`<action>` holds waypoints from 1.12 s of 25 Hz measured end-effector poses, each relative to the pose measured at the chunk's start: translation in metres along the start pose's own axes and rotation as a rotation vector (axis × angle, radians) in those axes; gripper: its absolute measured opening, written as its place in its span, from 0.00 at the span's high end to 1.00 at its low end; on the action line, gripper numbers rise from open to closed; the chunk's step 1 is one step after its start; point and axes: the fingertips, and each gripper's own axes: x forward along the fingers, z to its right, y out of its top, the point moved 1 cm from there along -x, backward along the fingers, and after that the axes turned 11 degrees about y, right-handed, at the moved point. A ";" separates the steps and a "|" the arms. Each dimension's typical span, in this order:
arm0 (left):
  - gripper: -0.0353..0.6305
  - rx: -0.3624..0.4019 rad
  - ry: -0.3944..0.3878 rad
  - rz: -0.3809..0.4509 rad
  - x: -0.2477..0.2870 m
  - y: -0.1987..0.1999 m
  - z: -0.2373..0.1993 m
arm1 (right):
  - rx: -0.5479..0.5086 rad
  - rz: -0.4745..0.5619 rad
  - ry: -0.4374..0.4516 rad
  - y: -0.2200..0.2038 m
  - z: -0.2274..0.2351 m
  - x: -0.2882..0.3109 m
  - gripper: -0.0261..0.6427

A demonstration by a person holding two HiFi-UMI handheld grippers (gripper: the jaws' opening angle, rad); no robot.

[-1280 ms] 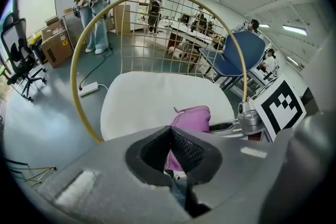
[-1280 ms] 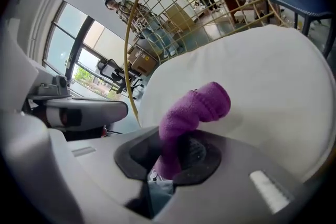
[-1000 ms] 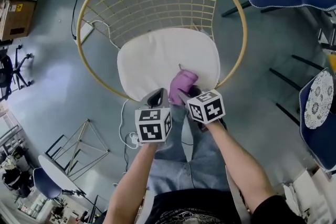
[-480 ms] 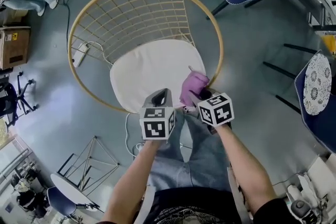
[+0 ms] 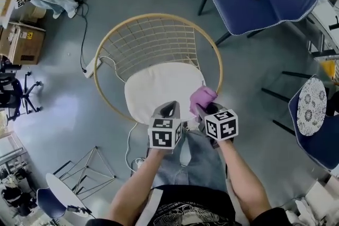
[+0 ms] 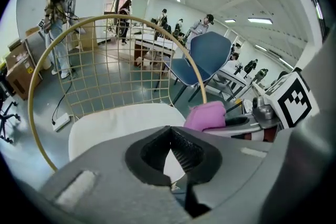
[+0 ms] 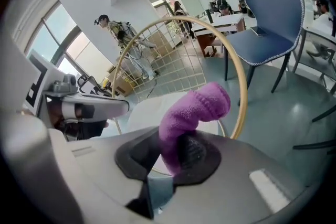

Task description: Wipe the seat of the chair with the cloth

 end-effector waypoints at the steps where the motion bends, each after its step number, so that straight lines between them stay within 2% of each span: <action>1: 0.96 0.001 0.005 0.020 -0.007 0.008 0.000 | -0.019 0.011 0.007 0.011 -0.008 -0.002 0.87; 5: 0.96 0.012 0.041 0.105 -0.045 0.038 -0.008 | -0.095 0.053 0.041 0.051 -0.050 -0.011 0.87; 13: 0.96 -0.070 0.068 0.243 -0.115 0.077 -0.033 | -0.247 0.131 0.113 0.117 -0.134 -0.022 0.87; 18: 0.96 -0.121 0.049 0.312 -0.148 0.097 -0.044 | -0.294 0.194 0.153 0.143 -0.181 -0.039 0.87; 23: 0.96 -0.123 0.041 0.391 -0.174 0.117 -0.050 | -0.396 0.228 0.120 0.163 -0.209 -0.049 0.87; 28: 0.96 -0.116 0.059 0.452 -0.185 0.135 -0.053 | -0.444 0.275 0.108 0.184 -0.219 -0.057 0.87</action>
